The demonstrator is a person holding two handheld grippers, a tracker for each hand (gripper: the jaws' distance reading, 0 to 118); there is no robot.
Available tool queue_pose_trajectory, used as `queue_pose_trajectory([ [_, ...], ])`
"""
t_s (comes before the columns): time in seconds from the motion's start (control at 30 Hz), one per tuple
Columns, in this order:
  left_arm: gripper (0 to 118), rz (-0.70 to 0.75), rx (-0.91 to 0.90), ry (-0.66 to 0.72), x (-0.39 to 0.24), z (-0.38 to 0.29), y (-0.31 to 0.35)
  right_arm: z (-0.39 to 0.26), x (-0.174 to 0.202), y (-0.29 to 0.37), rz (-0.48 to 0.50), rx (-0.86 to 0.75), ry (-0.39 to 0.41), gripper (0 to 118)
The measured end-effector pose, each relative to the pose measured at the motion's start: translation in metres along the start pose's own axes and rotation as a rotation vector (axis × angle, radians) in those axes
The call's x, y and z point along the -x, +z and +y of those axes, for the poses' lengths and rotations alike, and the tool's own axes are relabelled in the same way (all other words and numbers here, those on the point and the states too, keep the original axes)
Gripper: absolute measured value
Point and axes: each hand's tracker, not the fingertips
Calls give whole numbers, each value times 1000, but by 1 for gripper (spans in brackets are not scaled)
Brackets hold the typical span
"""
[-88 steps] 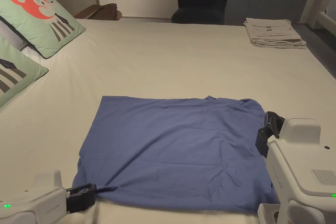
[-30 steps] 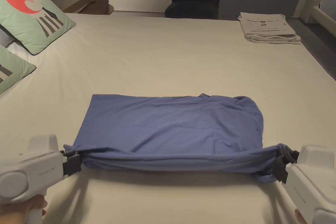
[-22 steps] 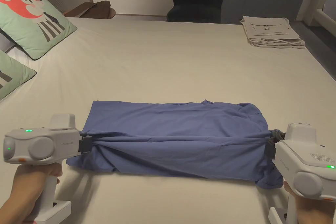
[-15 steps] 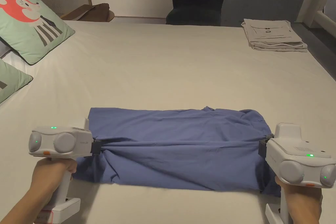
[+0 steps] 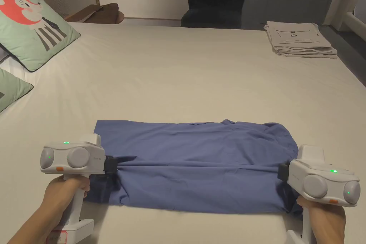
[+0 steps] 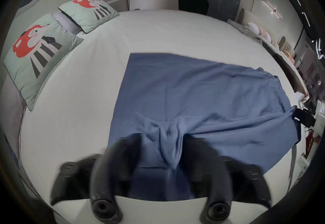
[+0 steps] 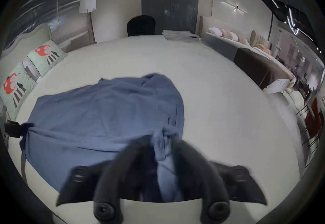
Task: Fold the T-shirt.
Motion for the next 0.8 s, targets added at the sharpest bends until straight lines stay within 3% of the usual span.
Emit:
queue_pose_trajectory([
  [0.03,99,-13,-36,12,-1,2,9,4,0,9,8,-33,-13,89],
  [0.07,105,-29,-70,19,-3,3,20,9,0,19,23,-64,-27,102],
  [0.1,106,-48,-110,18,-6,4,31,13,-1,31,40,-102,-36,106],
  [0.4,106,-126,-624,13,-38,-10,159,36,12,164,122,-470,-3,106],
  [0.6,106,-57,-851,-13,-59,-44,200,21,29,221,96,-641,77,106],
  [0.67,105,-18,-885,-28,-64,-55,207,13,34,232,73,-685,97,99],
  [0.7,104,-7,-895,-33,-66,-61,208,10,36,236,63,-689,100,90],
  [0.77,95,9,-916,-47,-70,-71,213,5,38,243,66,-706,118,60],
  [0.8,82,11,-915,-56,-72,-75,214,3,40,246,60,-717,125,46],
])
